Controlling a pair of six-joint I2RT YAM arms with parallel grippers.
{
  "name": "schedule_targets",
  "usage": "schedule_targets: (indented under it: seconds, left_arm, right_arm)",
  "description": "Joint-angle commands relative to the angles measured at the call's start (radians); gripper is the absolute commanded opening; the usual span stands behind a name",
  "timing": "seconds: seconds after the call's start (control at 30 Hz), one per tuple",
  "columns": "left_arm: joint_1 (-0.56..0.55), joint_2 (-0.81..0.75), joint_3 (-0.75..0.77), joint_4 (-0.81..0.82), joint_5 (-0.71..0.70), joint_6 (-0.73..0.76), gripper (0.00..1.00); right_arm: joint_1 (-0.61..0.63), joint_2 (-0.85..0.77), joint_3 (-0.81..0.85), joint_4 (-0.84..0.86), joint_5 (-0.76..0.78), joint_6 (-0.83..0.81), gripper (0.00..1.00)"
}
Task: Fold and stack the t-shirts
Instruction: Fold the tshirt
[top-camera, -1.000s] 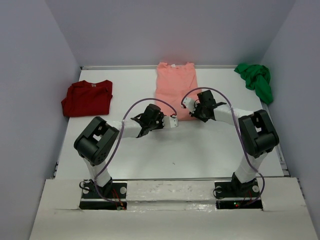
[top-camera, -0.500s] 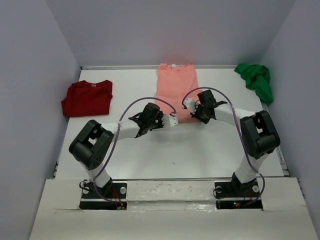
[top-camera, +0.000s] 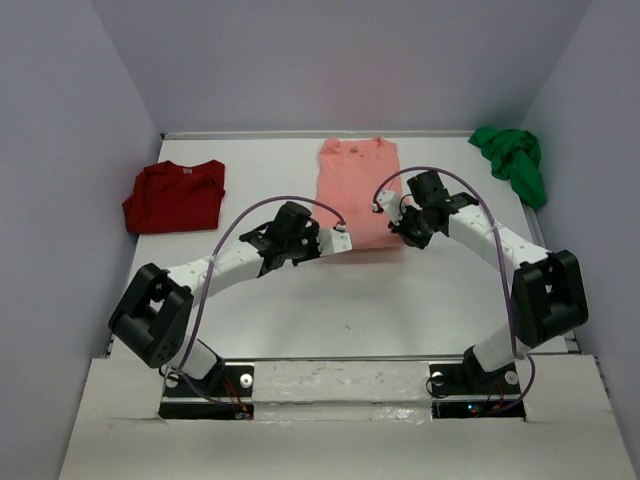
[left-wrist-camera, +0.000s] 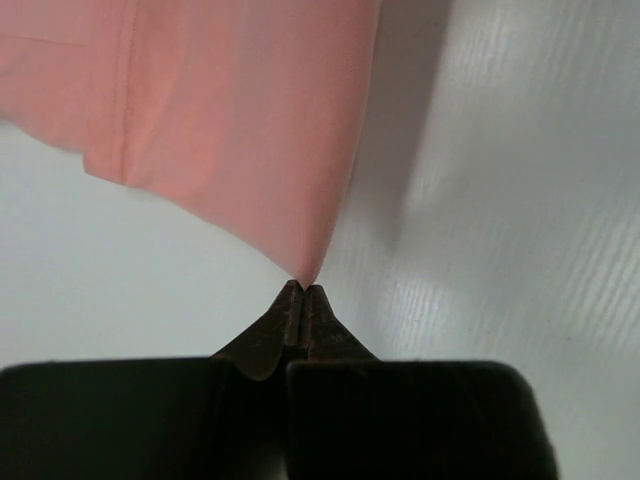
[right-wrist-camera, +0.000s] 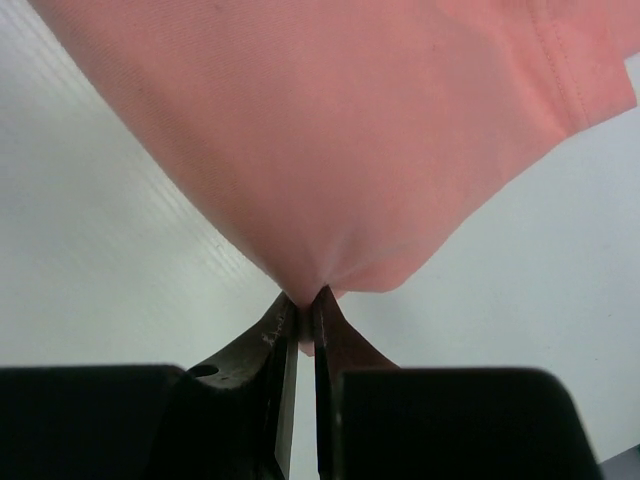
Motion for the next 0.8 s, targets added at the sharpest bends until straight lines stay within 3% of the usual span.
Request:
schedule_targets:
  seconds: [0.0,0.23,0.77]
  left_arm:
    - [0.010,-0.049,0.061,-0.178,0.076,0.017,0.00]
    - [0.012,-0.053,0.152,-0.388,0.247,0.083,0.00]
    - [0.012,-0.079,0.258,-0.667,0.380,0.186,0.00]
  right_arm:
    - [-0.012,-0.055,0.057,-0.130,-0.030,-0.002,0.00]
    - [-0.012,-0.060,0.103,-0.245,-0.095,-0.018,0.00]
    - [-0.012,-0.110,0.182,-0.478,-0.279,-0.042,0.00]
